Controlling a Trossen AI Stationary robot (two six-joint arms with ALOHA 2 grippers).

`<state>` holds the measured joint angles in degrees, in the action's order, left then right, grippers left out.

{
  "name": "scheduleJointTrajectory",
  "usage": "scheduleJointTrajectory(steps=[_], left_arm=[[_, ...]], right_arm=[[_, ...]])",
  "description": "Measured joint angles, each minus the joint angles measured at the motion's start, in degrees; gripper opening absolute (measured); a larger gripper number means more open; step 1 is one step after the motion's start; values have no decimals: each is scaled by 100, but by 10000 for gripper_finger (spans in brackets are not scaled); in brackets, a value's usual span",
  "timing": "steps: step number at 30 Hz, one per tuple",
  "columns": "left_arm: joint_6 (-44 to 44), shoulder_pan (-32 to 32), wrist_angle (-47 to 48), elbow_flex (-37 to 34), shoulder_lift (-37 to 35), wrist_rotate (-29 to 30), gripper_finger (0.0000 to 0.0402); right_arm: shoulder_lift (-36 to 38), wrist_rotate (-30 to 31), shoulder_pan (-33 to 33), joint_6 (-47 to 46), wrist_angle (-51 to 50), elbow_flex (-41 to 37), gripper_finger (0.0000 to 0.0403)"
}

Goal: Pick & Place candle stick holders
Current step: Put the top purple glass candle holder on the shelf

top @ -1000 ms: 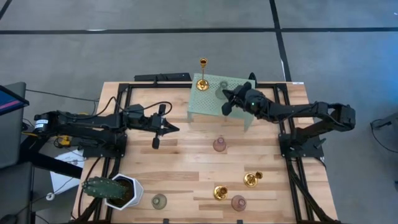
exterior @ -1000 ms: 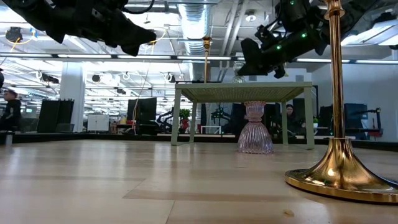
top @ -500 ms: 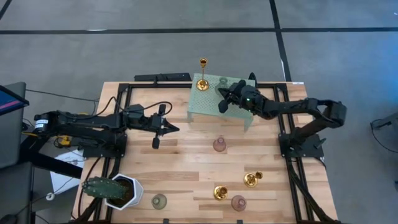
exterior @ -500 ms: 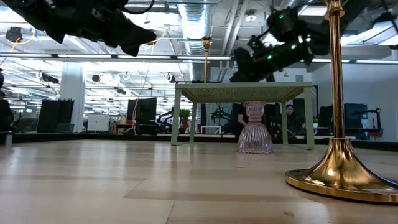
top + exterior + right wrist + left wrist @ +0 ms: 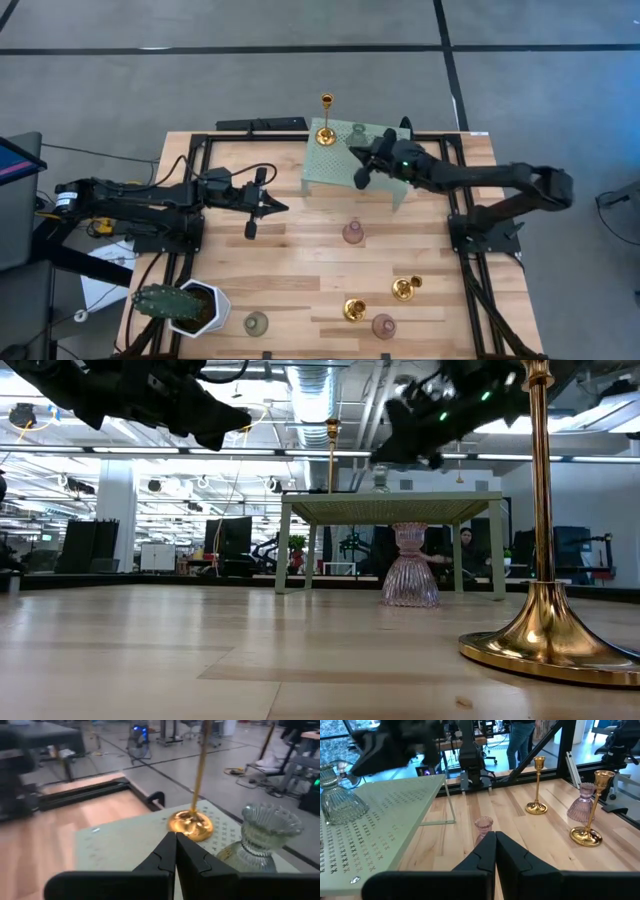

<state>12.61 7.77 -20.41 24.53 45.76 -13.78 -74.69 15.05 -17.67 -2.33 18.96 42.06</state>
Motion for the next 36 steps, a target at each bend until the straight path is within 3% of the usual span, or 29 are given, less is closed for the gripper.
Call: scheduleJointTrajectory(steps=[9, 14, 18, 29, 36], left_arm=[[-1, 0, 16, 0, 0, 0, 8], [-106, 0, 13, -38, 0, 0, 8], [-110, 0, 27, -144, 0, 0, 8], [-274, 0, -40, -166, 0, 0, 8], [-307, 0, -43, -167, 7, -1, 8]], right_arm=[[1623, 134, 1050, 284, -2014, -44, 0], [2323, 1428, 1877, -177, -3030, -288, 0], [2775, 2126, 2659, -807, -3919, -425, 0], [3664, 3298, 4542, -1818, -4707, -1064, 0], [3837, 3601, 5406, -2423, -4861, -1437, 0]])
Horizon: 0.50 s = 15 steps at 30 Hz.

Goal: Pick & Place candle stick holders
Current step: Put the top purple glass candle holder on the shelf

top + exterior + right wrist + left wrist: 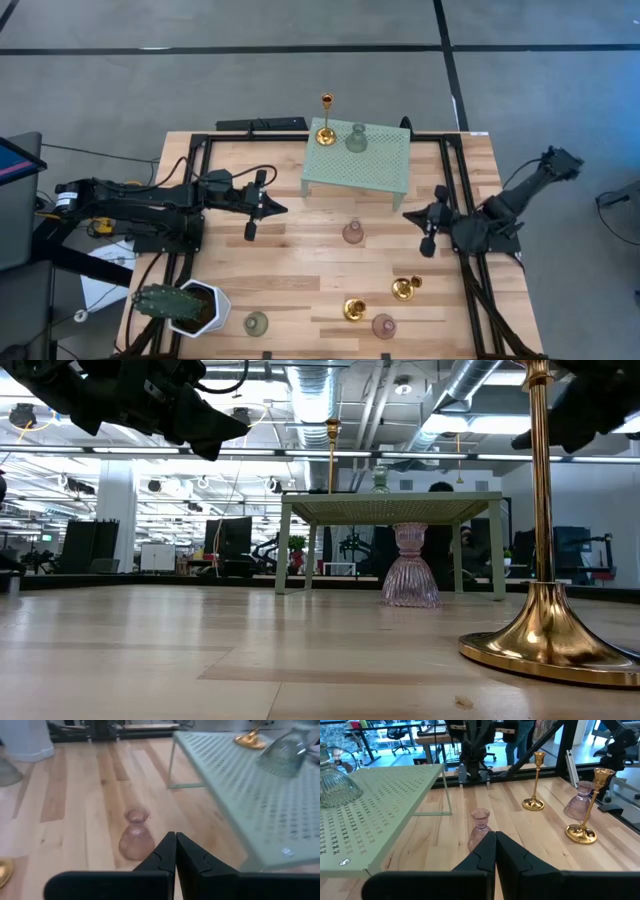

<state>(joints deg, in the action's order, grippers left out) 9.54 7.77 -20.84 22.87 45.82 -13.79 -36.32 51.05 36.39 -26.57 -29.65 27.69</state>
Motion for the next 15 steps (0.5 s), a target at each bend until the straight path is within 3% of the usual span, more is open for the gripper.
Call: scheduleJointTrajectory(steps=[7, 15], left_arm=[[0, 0, 0, -2, 0, 0, 8], [0, 0, -3, -4, 2, 0, 8]], right_arm=[[-70, 11, 382, -840, 80, -300, 0], [-563, -32, 192, -890, 871, -618, 0]])
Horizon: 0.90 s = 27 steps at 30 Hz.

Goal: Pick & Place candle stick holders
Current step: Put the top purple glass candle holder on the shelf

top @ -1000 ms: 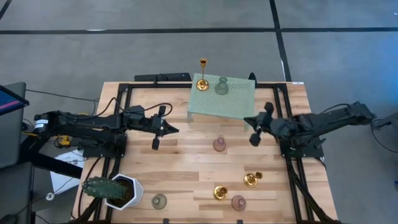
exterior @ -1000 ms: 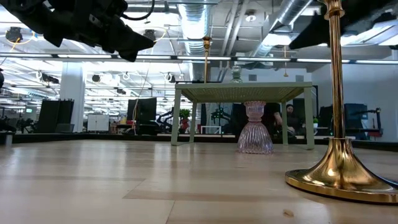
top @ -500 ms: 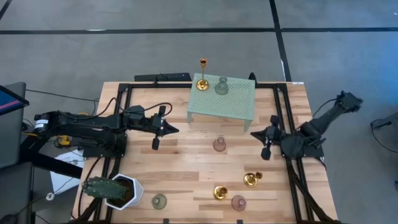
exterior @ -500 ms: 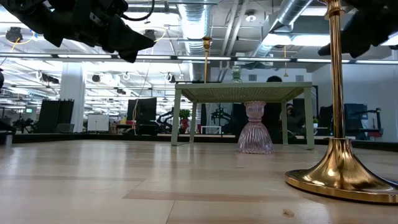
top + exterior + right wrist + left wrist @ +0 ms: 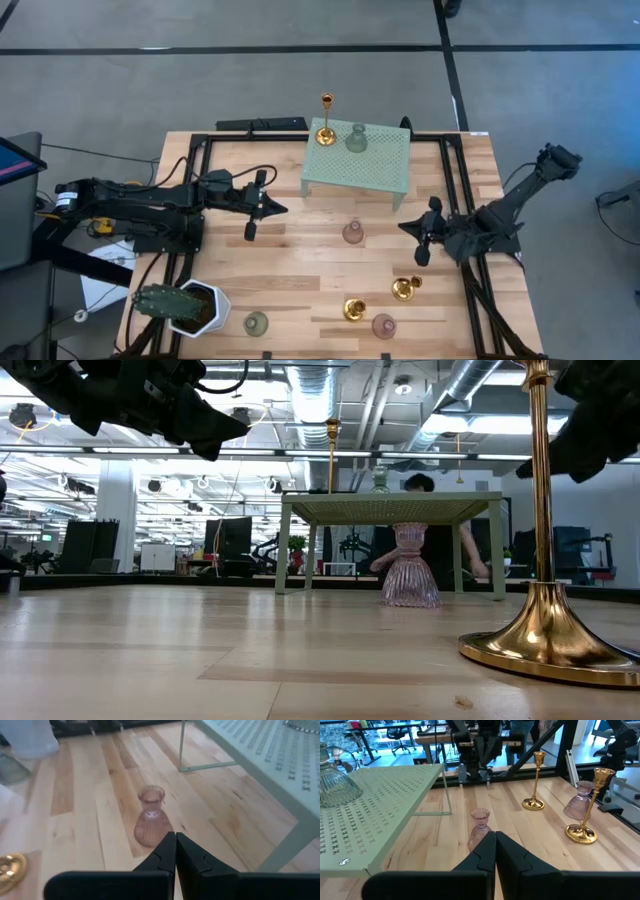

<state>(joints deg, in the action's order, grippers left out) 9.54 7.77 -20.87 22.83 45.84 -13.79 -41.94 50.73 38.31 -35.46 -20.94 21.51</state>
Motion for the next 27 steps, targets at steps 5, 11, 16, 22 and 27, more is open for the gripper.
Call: scheduleJointTrajectory(steps=[5, 11, 16, 22, 27], left_arm=[[0, 0, -2, 0, 0, 0, 8], [2, 0, -4, 0, 1, 0, 8], [2, 0, -4, 0, 2, 0, 8], [2, 0, -7, -2, 2, 1, 8], [2, 0, -6, -2, 2, 1, 8]], right_arm=[[-482, -125, -245, -4, 71, 5, 0], [-1272, -690, -609, 292, 946, 5, 0], [-1962, -1198, -901, 1319, 2275, 5, 0], [-2796, -1520, -1390, 1644, 3123, 5, 0], [-3429, -1695, -1711, 1640, 3674, 5, 0]])
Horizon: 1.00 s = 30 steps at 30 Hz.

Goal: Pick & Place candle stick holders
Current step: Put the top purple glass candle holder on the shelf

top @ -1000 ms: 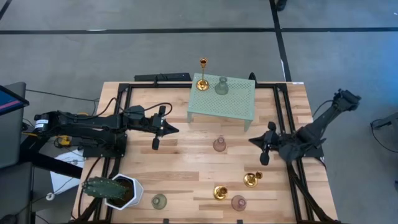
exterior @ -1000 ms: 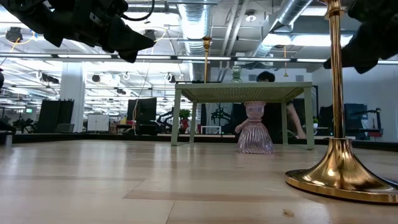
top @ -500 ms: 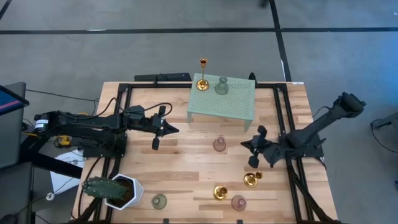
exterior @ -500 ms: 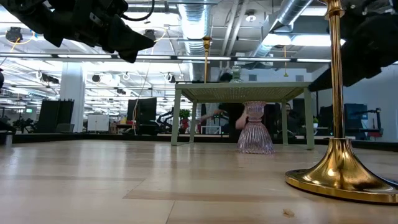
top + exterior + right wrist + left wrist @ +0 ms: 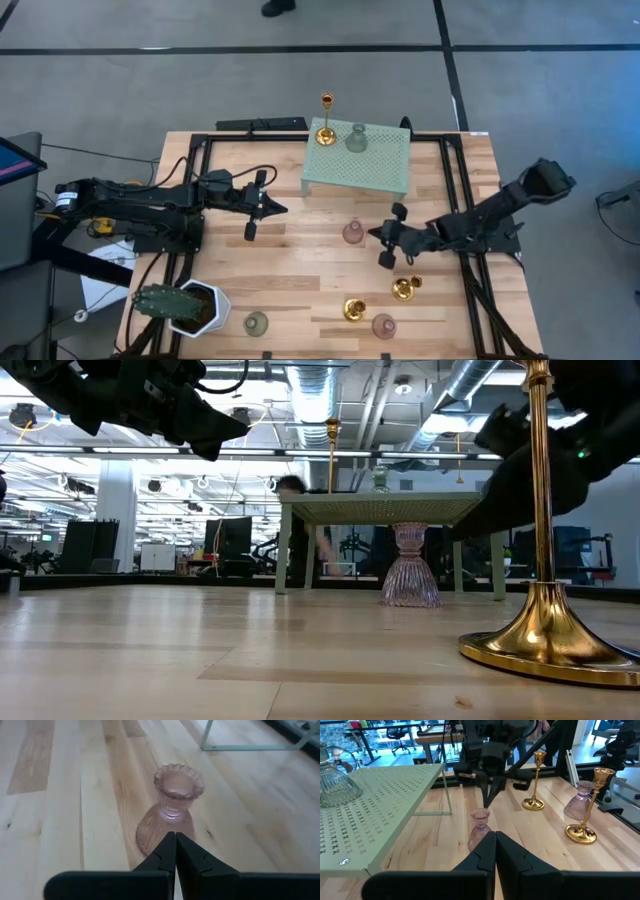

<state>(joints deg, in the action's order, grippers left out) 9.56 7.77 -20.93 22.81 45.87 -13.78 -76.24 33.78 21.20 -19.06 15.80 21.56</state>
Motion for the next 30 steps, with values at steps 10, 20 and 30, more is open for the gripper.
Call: scheduleJointTrajectory(steps=[10, 20, 30], left_arm=[[0, 0, 3, 0, 0, -2, 8], [0, 0, 9, 0, 0, -1, 8], [0, 0, 10, -9, 0, -2, 8]], right_arm=[[-689, -553, -449, -226, 465, 209, 55], [-1193, -849, -717, -156, 467, 665, 253], [-1643, -837, -952, -26, 465, 1034, 277]])
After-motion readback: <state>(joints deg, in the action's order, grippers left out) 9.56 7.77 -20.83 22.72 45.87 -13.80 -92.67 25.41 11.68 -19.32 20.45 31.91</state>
